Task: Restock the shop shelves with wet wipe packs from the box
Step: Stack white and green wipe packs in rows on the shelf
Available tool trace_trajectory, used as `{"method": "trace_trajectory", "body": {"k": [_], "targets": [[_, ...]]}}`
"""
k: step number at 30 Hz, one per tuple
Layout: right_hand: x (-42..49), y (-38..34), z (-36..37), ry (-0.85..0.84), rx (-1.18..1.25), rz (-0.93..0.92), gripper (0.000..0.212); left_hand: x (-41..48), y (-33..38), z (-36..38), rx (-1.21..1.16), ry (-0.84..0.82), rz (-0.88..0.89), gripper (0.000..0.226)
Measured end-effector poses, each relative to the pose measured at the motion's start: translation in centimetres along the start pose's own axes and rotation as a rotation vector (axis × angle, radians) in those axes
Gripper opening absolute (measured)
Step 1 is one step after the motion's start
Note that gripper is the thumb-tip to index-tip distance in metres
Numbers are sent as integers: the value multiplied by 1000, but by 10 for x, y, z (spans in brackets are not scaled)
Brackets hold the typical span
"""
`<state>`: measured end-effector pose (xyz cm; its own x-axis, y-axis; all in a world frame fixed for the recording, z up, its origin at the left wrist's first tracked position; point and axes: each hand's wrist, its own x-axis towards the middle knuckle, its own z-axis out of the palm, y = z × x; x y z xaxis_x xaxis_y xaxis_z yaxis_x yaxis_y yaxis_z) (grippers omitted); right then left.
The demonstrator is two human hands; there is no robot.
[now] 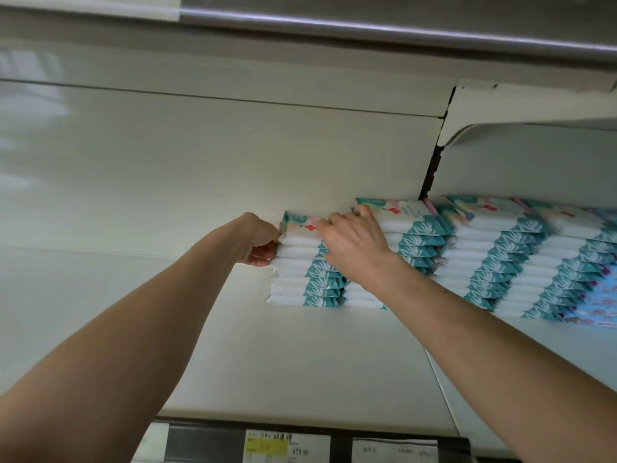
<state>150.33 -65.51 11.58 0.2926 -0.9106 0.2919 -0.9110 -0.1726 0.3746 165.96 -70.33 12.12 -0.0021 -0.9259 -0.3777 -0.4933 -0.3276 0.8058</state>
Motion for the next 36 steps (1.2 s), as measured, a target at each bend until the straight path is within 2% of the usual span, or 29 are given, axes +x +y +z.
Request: {"method": "trace_trajectory", "body": {"k": [8,11,13,17,23,26,29,32,36], "targets": [[2,-7,0,-3,39,-2,36,-2,-6,-6,-68,-2,-24,18],[4,-3,-3,-38,116,-1,42,-3,-5,-9,-115,-9,5,39],[4,-4,-3,-35,130,-1,40,-5,-3,-5,-57,-43,28,51],[4,-5,0,-19,112,26,38,-9,2,6,32,-79,45,31],[4,-7,-1,-52,124,22,38,-14,7,11,55,-37,16,31],[4,-3,-13,-88,172,1,33,-18,6,11,34,17,27,42],[1,-9,-23,-21,194,-42,33,-27,2,6,-44,122,46,47],[-5,-20,-33,19,225,-126,31,-41,-7,-2,-95,209,36,44],[-11,-35,-43,-17,247,-234,23,-69,-20,-9,-139,306,-8,36]]}}
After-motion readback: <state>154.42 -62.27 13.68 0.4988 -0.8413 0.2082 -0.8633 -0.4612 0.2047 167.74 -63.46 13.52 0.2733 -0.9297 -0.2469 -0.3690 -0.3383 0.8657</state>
